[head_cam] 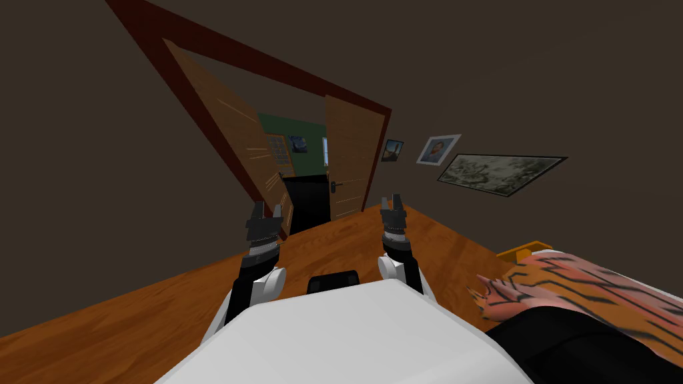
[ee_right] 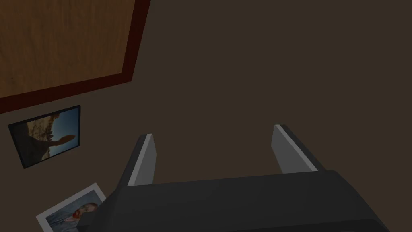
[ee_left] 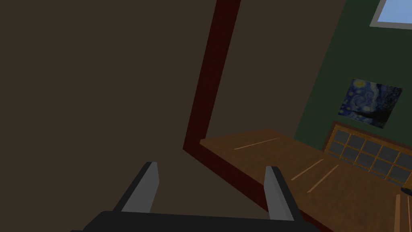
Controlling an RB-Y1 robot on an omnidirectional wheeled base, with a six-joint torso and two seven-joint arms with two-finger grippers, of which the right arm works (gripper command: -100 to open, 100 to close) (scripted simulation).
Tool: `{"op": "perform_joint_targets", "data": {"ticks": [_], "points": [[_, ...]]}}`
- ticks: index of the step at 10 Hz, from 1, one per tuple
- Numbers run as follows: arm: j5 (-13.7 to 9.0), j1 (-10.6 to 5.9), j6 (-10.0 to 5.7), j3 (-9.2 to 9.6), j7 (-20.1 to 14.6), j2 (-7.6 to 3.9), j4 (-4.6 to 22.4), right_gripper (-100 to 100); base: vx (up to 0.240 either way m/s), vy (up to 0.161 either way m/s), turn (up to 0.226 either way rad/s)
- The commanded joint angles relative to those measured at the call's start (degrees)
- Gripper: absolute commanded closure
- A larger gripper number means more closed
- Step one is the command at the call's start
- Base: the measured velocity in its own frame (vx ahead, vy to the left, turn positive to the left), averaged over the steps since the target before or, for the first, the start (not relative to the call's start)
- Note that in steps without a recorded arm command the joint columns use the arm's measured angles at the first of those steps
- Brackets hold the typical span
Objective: Push the door open
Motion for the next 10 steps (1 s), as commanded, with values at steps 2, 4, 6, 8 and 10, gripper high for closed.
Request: {"op": "perform_joint_targets", "data": {"ticks": [2, 4, 6, 8, 10], "points": [[0.06, -1.97, 0.79, -0.06, -0.39, -0.49, 3.43, -100, 0.131, -0.018, 0.045], [0.09, -3.09, 1.24, -0.09, -0.61, -0.71, 5.39, -100, 0.145, -0.025, 0.037], [0.13, -4.30, 1.72, -0.13, -0.85, -0.92, 7.51, -100, 0.095, -0.014, 0.030], [0.17, -5.77, 2.31, -0.17, -1.15, -1.13, 10.07, -100, 0.094, -0.020, 0.036], [0.21, -7.34, 2.94, -0.22, -1.46, -1.33, 12.81, -100, 0.091, -0.012, 0.040]]}}
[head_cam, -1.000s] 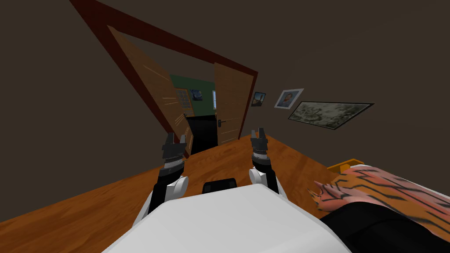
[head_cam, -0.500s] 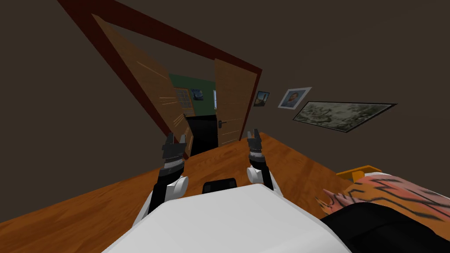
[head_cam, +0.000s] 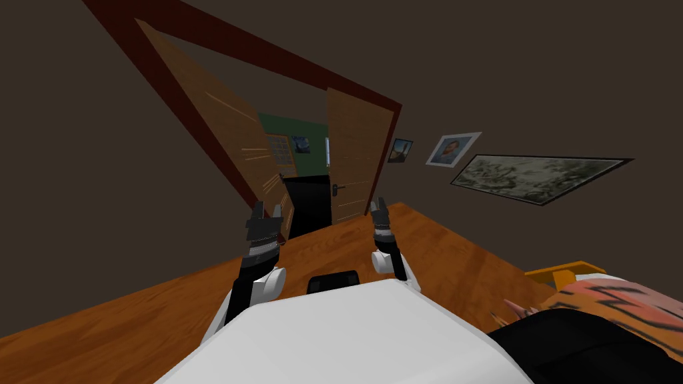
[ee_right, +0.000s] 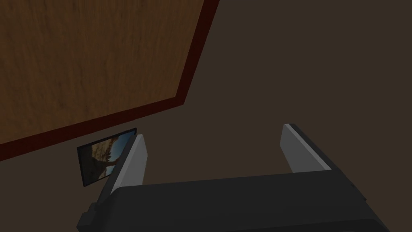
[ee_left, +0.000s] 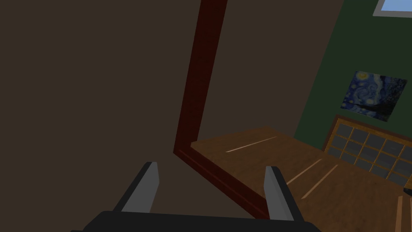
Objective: Push the door open
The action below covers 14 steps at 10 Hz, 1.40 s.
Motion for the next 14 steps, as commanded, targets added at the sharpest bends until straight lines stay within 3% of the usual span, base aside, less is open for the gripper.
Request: {"op": "perform_joint_targets", "data": {"ticks": [1, 13, 14], "points": [[-0.07, -1.69, 0.79, -0.31, -0.39, -0.27, 2.50, -100, 0.096, -0.018, 0.041], [0.27, -13.38, 5.47, -0.66, -2.71, -0.49, 22.64, -100, 0.098, -0.033, 0.051], [0.27, -13.38, 5.47, -0.66, -2.71, -0.49, 22.89, -100, 0.067, -0.023, 0.016]]}}
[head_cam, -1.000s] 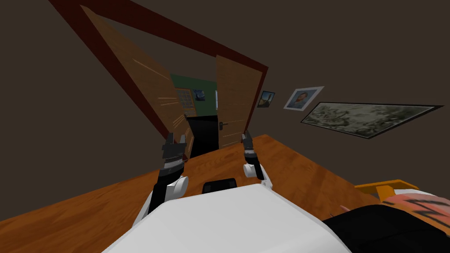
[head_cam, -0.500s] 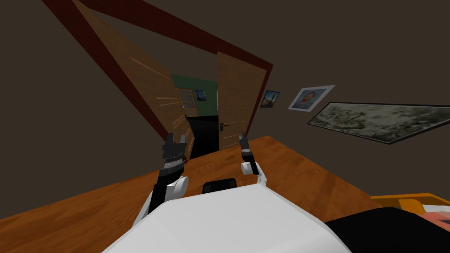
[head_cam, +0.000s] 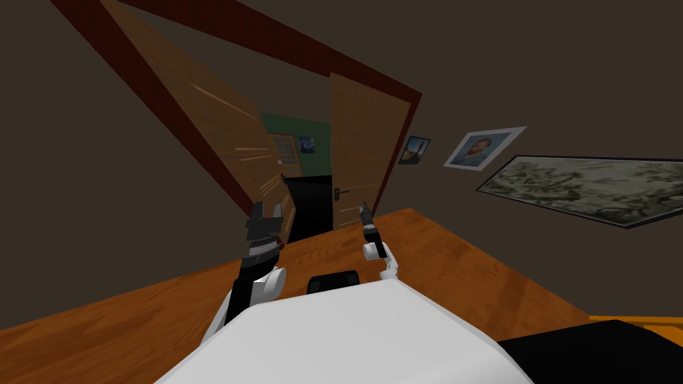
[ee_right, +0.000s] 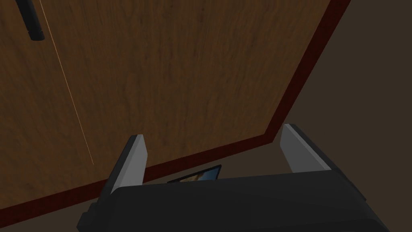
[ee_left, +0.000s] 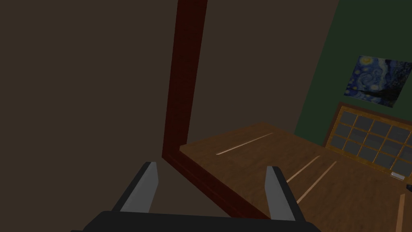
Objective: Push the door open
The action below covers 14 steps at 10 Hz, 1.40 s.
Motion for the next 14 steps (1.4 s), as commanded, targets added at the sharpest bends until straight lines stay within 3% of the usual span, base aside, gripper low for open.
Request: {"op": "perform_joint_targets", "data": {"ticks": [1, 10, 11, 14], "points": [[0.09, -1.15, 0.32, 0.04, -0.15, 0.20, 2.28, -100, 0.045, -0.018, 0.031], [0.34, -10.02, 3.87, -0.23, -1.91, 1.34, 17.41, -100, 0.090, -0.038, 0.053], [0.34, -10.02, 3.87, -0.23, -1.91, 1.34, 17.76, -100, 0.067, -0.027, 0.016], [0.42, -12.58, 4.90, -0.30, -2.42, 1.91, 22.22, -100, 0.073, -0.027, 0.040]]}}
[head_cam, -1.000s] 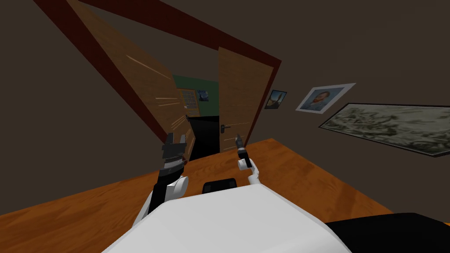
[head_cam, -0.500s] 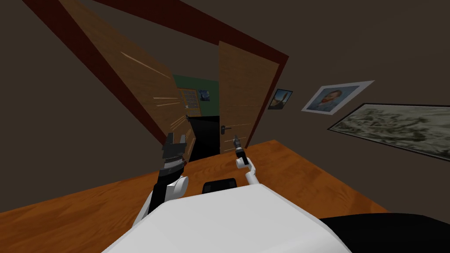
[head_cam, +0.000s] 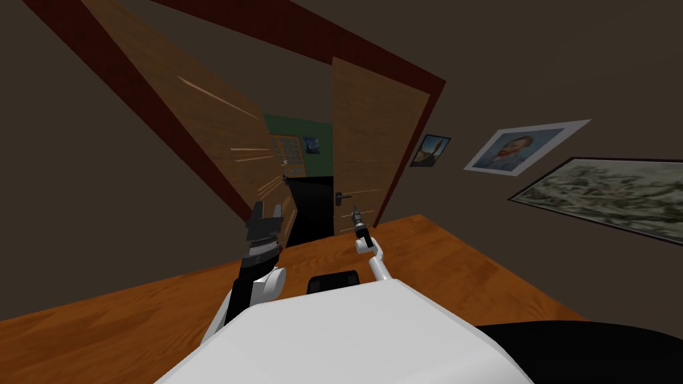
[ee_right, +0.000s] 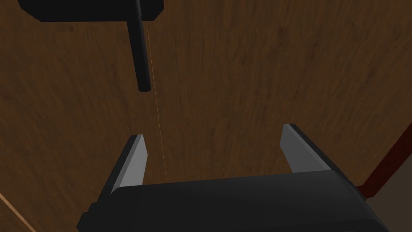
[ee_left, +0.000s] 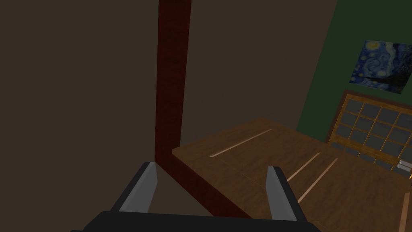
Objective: Push the door open
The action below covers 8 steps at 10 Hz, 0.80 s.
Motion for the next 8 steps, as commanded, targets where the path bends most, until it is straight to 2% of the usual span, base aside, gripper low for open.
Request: {"op": "perform_joint_targets", "data": {"ticks": [1, 6, 8], "points": [[0.04, -1.54, 1.27, 0.09, -0.54, 0.34, 2.72, -100, 0.137, -0.043, 0.075], [0.16, -5.61, 2.90, -0.03, -1.35, 1.64, 9.82, -100, 0.125, -0.046, 0.042], [0.18, -6.37, 3.20, -0.06, -1.50, 1.93, 11.14, -100, 0.108, -0.035, 0.025]]}}
